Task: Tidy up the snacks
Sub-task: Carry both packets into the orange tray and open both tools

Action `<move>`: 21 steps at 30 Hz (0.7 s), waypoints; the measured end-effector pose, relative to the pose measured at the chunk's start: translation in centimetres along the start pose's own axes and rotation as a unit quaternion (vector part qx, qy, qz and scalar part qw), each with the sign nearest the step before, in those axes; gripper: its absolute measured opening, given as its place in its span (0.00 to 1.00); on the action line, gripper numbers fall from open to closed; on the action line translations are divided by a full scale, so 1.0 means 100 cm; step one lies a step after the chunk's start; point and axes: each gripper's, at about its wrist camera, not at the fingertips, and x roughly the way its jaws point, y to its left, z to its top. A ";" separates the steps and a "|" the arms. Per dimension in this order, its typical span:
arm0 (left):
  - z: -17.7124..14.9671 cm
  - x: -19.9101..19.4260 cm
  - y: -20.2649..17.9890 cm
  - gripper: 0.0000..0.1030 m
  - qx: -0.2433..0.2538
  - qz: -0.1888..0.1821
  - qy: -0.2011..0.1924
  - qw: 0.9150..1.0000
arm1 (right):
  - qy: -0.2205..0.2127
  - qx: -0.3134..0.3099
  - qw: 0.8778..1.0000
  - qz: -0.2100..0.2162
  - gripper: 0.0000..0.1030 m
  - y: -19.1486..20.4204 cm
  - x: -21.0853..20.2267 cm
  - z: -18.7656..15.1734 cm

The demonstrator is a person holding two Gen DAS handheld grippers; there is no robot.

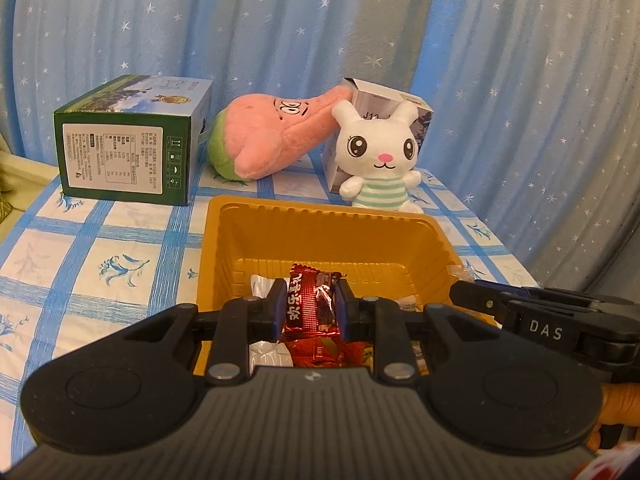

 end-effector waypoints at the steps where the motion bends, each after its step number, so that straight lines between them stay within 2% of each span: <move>1: 0.000 0.001 0.000 0.22 -0.001 -0.001 0.001 1.000 | 0.001 0.000 1.000 -0.001 0.20 0.000 0.001 0.000; 7: 0.000 0.011 -0.005 0.24 0.000 -0.027 0.001 1.000 | 0.005 0.003 1.000 -0.006 0.20 -0.004 0.003 -0.002; 8: 0.000 0.014 -0.005 0.32 -0.002 -0.034 0.004 0.999 | 0.004 0.004 1.000 -0.007 0.20 -0.004 0.003 -0.002; 9: -0.001 0.015 -0.004 0.36 -0.004 -0.035 0.004 0.999 | 0.004 0.004 1.000 -0.008 0.20 -0.004 0.003 -0.002; 16: -0.002 0.013 0.004 0.37 -0.004 -0.007 0.008 1.000 | 0.003 0.012 1.000 -0.010 0.20 -0.008 0.002 -0.003; 21: -0.002 0.013 0.007 0.37 -0.002 -0.003 0.011 1.000 | -0.001 0.010 1.000 -0.005 0.20 -0.006 0.001 -0.002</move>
